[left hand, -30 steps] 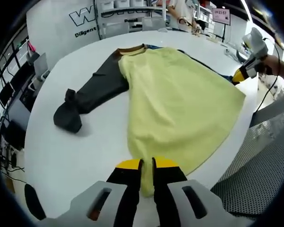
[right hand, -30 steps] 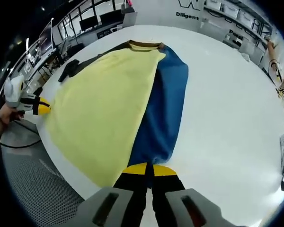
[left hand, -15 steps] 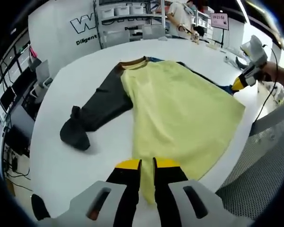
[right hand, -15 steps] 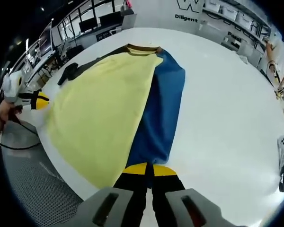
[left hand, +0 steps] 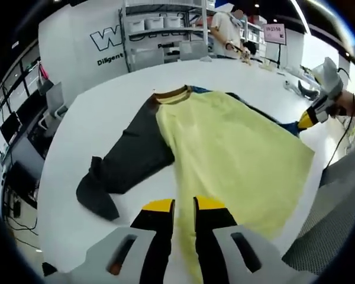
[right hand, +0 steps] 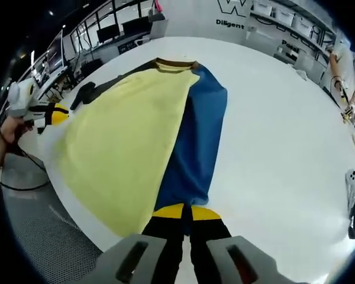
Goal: Fold the garment on the visible template until the final outline fits inside the template.
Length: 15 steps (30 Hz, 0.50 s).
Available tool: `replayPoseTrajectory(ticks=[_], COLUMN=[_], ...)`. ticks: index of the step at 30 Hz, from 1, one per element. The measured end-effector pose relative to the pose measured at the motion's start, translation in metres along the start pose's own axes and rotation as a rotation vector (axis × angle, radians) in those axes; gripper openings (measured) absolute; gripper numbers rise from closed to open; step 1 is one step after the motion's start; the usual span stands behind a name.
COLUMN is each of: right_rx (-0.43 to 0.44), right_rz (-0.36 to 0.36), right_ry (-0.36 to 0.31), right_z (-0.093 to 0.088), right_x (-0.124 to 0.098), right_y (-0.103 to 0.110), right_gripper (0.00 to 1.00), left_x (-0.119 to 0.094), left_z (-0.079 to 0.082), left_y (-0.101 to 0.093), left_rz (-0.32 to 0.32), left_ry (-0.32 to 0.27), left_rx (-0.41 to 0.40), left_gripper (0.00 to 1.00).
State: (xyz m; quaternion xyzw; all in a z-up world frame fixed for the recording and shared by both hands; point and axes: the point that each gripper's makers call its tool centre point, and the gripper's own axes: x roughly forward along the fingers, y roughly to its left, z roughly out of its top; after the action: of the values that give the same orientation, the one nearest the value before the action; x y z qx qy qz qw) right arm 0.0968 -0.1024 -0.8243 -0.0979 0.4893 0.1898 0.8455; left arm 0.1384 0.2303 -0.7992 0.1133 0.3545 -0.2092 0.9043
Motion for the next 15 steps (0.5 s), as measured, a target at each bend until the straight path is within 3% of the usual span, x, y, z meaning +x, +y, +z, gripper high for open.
replayPoseTrajectory(ticks=[15], right_rx=[-0.002], right_rz=[-0.001], right_ry=[-0.001], right_z=[0.001], right_x=[0.0], right_y=[-0.001], right_gripper=[0.0], left_x=[0.034], left_z=[0.039], left_y=[0.016], left_rz=[-0.015], left_ry=[-0.076], left_rx=[-0.112], left_gripper=[0.15])
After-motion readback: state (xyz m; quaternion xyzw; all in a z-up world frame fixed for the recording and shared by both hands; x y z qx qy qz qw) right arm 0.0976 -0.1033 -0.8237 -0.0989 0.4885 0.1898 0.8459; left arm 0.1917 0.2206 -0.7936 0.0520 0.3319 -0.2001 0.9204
